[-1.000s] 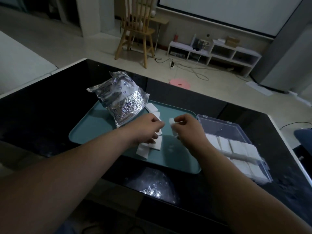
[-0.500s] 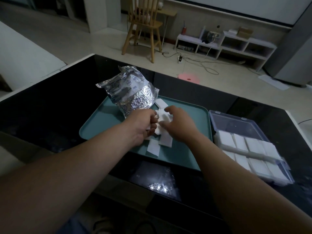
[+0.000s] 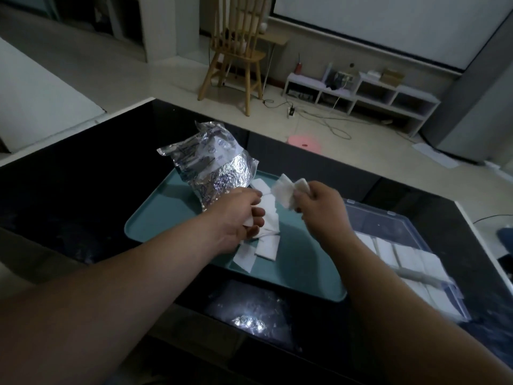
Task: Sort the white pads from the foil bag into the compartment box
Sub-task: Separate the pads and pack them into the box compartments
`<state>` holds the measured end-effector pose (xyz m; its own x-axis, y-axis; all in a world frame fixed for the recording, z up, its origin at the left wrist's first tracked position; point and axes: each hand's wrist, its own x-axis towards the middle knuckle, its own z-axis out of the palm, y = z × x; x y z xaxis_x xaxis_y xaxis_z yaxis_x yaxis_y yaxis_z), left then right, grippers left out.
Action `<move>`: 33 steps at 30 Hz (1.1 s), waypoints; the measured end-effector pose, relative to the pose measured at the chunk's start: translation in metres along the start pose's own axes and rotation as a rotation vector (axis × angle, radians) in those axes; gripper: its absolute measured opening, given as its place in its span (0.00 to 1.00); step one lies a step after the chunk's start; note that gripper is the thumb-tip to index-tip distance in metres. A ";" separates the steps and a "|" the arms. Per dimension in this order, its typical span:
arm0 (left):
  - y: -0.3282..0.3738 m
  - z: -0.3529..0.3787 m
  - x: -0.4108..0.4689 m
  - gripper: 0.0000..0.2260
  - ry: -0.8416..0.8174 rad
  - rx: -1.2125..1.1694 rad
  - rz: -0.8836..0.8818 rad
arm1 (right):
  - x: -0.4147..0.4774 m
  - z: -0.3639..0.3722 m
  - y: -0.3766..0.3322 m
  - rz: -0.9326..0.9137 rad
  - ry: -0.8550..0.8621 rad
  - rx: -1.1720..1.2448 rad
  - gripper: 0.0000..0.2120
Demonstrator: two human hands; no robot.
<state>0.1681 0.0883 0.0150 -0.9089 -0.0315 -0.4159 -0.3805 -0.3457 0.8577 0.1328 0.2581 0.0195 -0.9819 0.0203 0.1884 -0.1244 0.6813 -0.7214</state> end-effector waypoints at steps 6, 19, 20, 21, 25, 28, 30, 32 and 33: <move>-0.008 0.026 -0.012 0.12 -0.121 0.040 0.154 | -0.037 -0.019 -0.012 0.028 -0.004 0.073 0.03; -0.027 0.036 -0.009 0.12 -0.126 -0.164 0.090 | -0.064 -0.018 -0.029 -0.111 -0.167 -0.095 0.15; -0.025 0.034 -0.008 0.13 -0.116 -0.184 0.077 | -0.061 -0.022 -0.028 -0.080 -0.169 -0.030 0.15; -0.024 0.032 -0.007 0.12 -0.101 -0.207 0.057 | -0.058 -0.027 -0.026 -0.040 -0.148 0.028 0.14; -0.018 0.025 -0.008 0.15 -0.119 -0.285 -0.118 | -0.048 -0.047 -0.017 0.019 0.104 0.099 0.08; -0.015 0.028 -0.012 0.09 -0.243 -0.318 -0.200 | -0.051 -0.044 -0.016 -0.210 0.223 -0.058 0.07; -0.014 0.030 -0.016 0.12 -0.321 -0.354 -0.204 | -0.058 -0.033 -0.018 -0.388 0.196 -0.237 0.08; -0.014 0.030 -0.016 0.18 -0.344 -0.341 -0.196 | -0.063 -0.021 -0.018 -0.516 0.105 -0.364 0.10; -0.013 0.029 -0.015 0.19 -0.330 -0.332 -0.195 | -0.065 -0.018 -0.017 -0.556 0.058 -0.397 0.11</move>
<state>0.1818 0.1206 0.0184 -0.8523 0.3432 -0.3947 -0.5224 -0.5970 0.6088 0.2008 0.2582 0.0312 -0.7768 -0.3780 0.5036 -0.5347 0.8184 -0.2105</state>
